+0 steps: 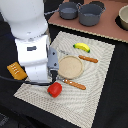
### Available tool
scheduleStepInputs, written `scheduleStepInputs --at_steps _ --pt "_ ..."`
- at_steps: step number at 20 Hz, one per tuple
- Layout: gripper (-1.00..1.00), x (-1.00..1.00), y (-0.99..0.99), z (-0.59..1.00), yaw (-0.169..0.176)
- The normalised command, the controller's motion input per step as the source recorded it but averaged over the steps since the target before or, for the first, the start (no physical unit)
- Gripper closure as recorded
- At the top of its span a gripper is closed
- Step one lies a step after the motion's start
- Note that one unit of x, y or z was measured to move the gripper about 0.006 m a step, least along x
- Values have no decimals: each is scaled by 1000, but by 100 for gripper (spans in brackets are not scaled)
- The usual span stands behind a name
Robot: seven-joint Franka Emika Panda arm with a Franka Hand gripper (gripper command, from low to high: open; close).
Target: Interact with the objects in diverse but meaningful ways.
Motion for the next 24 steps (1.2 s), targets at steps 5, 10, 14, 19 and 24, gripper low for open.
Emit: scheduleStepInputs --at_steps 5,10,14,19,24 --pt "-100 760 -305 355 1" --pt "-100 719 -259 326 7" --pt "-100 555 -198 265 62" --pt "-100 381 -157 133 124" --pt "-100 341 -183 29 144"
